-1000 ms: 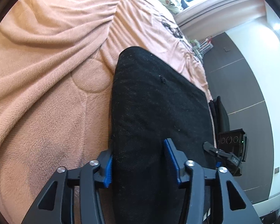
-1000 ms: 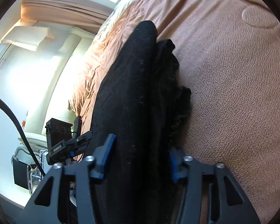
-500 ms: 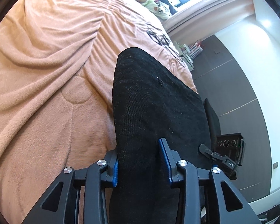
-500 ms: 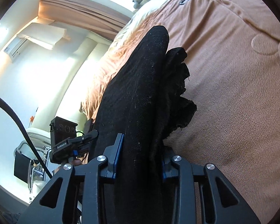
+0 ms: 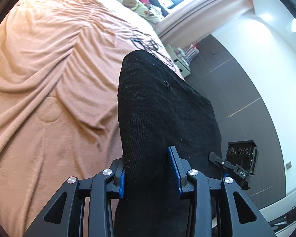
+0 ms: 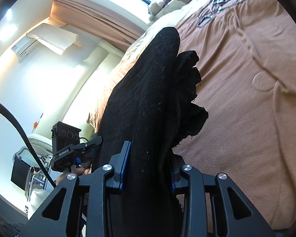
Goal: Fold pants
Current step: 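Lift the folded black pants with both tools and carry them along the bed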
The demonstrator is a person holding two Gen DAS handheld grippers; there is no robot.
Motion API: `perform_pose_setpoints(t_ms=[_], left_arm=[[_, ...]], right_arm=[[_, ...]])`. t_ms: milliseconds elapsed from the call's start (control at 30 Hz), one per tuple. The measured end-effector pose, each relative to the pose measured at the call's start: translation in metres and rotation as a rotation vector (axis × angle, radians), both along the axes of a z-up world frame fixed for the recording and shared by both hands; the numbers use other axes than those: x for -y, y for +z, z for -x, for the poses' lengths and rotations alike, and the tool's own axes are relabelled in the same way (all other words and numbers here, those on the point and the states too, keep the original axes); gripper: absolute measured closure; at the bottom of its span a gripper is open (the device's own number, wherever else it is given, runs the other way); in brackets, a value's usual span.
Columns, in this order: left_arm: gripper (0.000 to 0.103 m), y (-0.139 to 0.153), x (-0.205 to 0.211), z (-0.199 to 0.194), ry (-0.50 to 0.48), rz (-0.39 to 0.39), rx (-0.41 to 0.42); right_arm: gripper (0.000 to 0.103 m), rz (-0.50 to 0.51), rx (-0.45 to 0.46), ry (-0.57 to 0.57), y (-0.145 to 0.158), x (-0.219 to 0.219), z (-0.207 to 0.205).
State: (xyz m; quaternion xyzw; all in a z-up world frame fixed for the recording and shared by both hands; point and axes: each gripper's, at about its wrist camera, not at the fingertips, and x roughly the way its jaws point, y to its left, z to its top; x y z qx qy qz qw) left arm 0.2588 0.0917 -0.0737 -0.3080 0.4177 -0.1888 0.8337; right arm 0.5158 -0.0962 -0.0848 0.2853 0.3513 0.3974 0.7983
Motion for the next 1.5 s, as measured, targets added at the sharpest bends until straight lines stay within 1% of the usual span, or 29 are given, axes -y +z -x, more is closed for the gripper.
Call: perform_pose_setpoints(t_ms=[300, 600, 1000, 1300, 1500], left_arm=[[0.064, 0.024, 0.052, -0.018, -0.068, 0.005, 0.054], [0.064, 0.04, 0.117, -0.042, -0.144, 0.017, 0.095], [0.064, 0.052, 0.201, -0.077, -0.242, 0.027, 0.125], [0.064, 0.058, 0.274, -0.101, -0.31, 0.019, 0.145], [0.064, 0.057, 0.321, -0.119, -0.361, 0.026, 0.14]], right_arm=[[0.073, 0.012, 0.06, -0.057, 0.01, 0.043, 0.029], [0.073, 0.016, 0.102, -0.137, 0.014, 0.096, 0.059], [0.073, 0.061, 0.167, -0.214, 0.035, 0.136, 0.102], [0.073, 0.104, 0.185, -0.255, 0.049, 0.175, 0.114], [0.073, 0.136, 0.193, -0.286, 0.061, 0.197, 0.125]])
